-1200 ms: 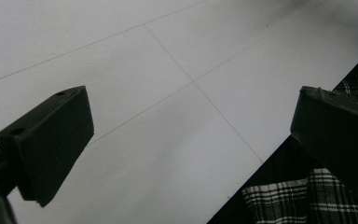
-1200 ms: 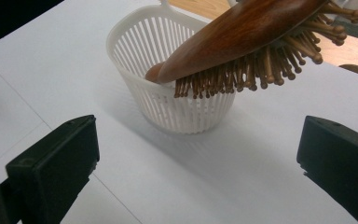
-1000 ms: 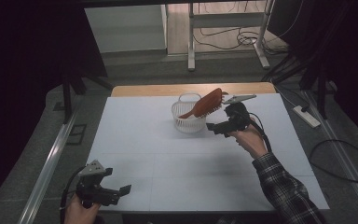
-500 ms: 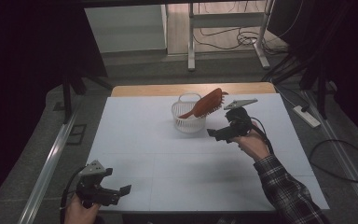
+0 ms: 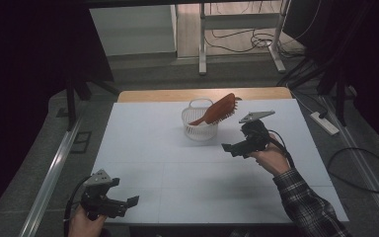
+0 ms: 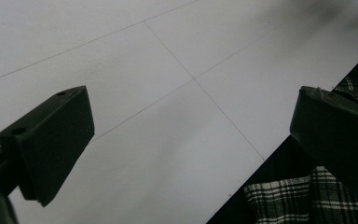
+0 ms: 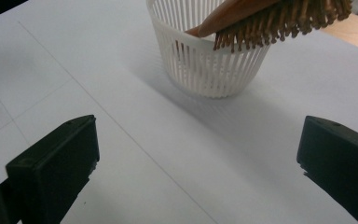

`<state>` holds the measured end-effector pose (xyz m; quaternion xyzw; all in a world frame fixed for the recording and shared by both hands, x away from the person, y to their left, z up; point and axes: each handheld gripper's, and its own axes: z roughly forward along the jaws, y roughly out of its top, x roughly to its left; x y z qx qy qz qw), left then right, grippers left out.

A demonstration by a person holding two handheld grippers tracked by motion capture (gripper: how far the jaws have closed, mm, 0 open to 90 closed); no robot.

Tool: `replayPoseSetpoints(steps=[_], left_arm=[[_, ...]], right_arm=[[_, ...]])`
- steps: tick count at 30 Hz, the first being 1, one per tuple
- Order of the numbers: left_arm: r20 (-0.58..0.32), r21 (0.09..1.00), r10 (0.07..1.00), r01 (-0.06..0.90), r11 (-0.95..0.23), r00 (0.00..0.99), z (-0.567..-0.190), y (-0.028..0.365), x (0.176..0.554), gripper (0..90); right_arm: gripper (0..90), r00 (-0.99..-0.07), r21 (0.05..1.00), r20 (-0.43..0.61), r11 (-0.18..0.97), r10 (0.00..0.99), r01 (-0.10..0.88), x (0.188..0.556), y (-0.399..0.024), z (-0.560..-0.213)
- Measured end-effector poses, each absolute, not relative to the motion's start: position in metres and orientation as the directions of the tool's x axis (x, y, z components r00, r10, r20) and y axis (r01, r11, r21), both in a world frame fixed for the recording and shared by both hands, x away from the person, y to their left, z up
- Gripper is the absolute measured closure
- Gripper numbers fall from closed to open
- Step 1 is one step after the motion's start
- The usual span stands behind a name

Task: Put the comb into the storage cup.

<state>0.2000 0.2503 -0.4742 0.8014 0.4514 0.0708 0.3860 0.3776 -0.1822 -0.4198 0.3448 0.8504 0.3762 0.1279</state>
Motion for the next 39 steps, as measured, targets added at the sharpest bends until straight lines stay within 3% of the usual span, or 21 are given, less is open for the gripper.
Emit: replayPoseSetpoints(steps=[39], left_arm=[[-0.238, 0.681, 0.777, 0.671, -0.293, 0.582, -0.474, 0.25, 0.2, 0.6]], right_arm=[[0.0, -0.706, 0.701, 0.08, 0.464, 0.704, 0.542, 0.343, -0.237, -0.434]])
